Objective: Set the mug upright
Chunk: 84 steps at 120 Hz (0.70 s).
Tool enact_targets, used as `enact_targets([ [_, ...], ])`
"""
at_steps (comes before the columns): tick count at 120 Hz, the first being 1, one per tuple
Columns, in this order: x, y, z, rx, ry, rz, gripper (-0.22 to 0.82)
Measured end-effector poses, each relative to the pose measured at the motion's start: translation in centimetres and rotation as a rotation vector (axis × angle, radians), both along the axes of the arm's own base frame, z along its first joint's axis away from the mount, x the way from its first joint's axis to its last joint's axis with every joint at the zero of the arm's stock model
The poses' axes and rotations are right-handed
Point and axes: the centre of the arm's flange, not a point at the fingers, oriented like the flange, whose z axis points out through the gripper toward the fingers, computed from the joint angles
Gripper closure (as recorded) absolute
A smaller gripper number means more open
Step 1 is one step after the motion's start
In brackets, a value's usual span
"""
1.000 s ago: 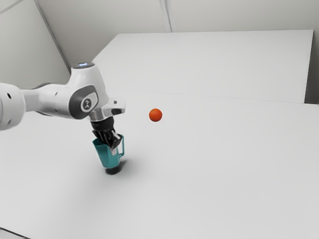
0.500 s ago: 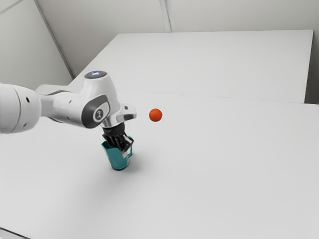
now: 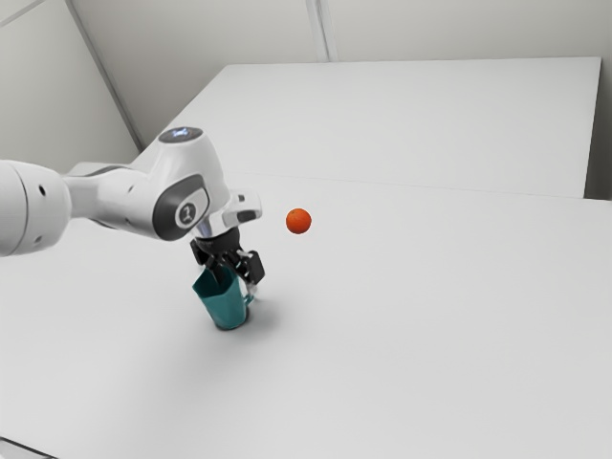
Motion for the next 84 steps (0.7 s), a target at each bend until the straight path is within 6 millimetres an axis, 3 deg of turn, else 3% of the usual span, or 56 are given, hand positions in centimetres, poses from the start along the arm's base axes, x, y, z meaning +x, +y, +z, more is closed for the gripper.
enact_targets([
  [12, 0.4, -0.4, 1.9, 0.000, -0.027, -0.011, 0.06],
  [24, 1.8, -0.7, 5.5, 0.015, -0.067, -0.028, 0.04],
  [45, 4.8, -1.0, 15.0, 0.050, -0.151, -0.057, 0.02],
  [84, 4.6, -0.5, 24.8, 0.086, -0.148, -0.063, 0.00],
])
